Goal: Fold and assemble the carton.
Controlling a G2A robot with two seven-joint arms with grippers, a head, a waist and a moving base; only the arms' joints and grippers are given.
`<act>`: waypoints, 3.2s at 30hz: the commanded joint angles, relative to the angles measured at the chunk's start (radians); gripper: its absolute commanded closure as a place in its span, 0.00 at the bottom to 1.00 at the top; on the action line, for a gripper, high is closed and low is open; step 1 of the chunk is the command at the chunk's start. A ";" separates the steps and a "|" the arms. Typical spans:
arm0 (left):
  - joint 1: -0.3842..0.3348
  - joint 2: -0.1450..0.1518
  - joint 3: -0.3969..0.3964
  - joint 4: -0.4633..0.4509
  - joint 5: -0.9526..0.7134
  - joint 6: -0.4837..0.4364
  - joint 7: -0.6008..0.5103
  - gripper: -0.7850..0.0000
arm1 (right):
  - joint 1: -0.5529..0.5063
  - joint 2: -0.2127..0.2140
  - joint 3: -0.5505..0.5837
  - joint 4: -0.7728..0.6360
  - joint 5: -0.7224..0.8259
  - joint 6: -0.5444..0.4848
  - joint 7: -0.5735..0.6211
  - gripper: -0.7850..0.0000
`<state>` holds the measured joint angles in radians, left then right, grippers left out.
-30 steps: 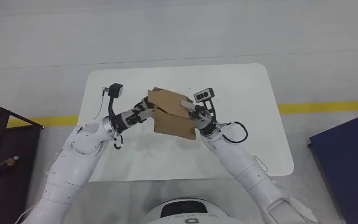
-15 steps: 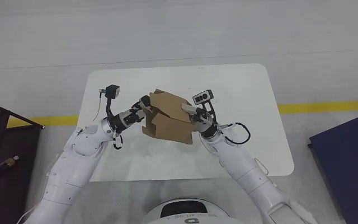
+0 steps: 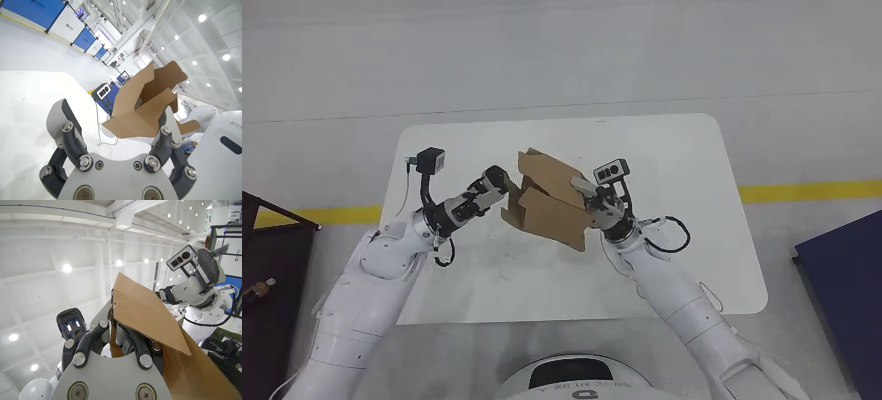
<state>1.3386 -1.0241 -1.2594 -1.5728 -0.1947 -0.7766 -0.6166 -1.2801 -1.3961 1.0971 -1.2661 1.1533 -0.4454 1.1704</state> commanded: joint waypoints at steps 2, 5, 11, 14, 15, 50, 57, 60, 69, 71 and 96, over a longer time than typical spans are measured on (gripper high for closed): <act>0.013 0.002 -0.007 -0.024 -0.010 -0.001 -0.008 0.00 | -0.007 0.001 0.012 -0.007 0.003 0.002 0.009 1.00; 0.008 0.000 0.010 -0.048 -0.012 0.007 -0.024 0.00 | -0.013 0.001 0.014 -0.014 -0.006 0.007 0.015 1.00; -0.012 -0.007 0.035 -0.046 -0.009 0.010 -0.017 0.00 | -0.020 -0.001 0.015 -0.022 -0.016 0.010 0.018 1.00; -0.016 -0.009 0.036 -0.040 0.009 0.018 -0.006 0.00 | -0.024 -0.002 0.019 -0.023 -0.013 0.010 0.020 1.00; -0.017 -0.009 0.037 -0.035 0.016 0.022 -0.002 0.00 | -0.025 -0.002 0.020 -0.024 -0.013 0.011 0.021 1.00; 0.008 -0.008 -0.007 -0.053 0.056 0.015 0.015 0.00 | -0.012 -0.010 0.061 -0.017 0.007 0.034 0.028 1.00; 0.008 -0.008 -0.007 -0.053 0.056 0.015 0.015 0.00 | -0.036 -0.016 0.054 -0.044 0.113 0.120 -0.004 1.00; 0.012 -0.010 -0.003 -0.069 0.053 0.025 0.031 0.00 | -0.043 -0.020 0.062 -0.026 0.216 0.207 0.017 1.00; -0.017 -0.024 0.056 -0.123 0.003 0.082 0.050 0.00 | -0.022 -0.026 0.065 0.059 0.245 0.266 0.100 1.00; -0.035 -0.029 0.066 -0.110 -0.011 0.096 0.071 0.00 | -0.015 -0.028 0.062 0.080 0.257 0.294 0.128 1.00; -0.133 -0.069 0.155 -0.132 0.410 0.249 0.241 0.00 | 0.023 -0.047 0.075 0.183 0.253 0.303 0.191 1.00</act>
<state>1.2056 -1.0931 -1.1016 -1.7064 0.2110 -0.5310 -0.3786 -1.2566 -1.4430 1.1716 -1.0813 1.4061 -0.1472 1.3569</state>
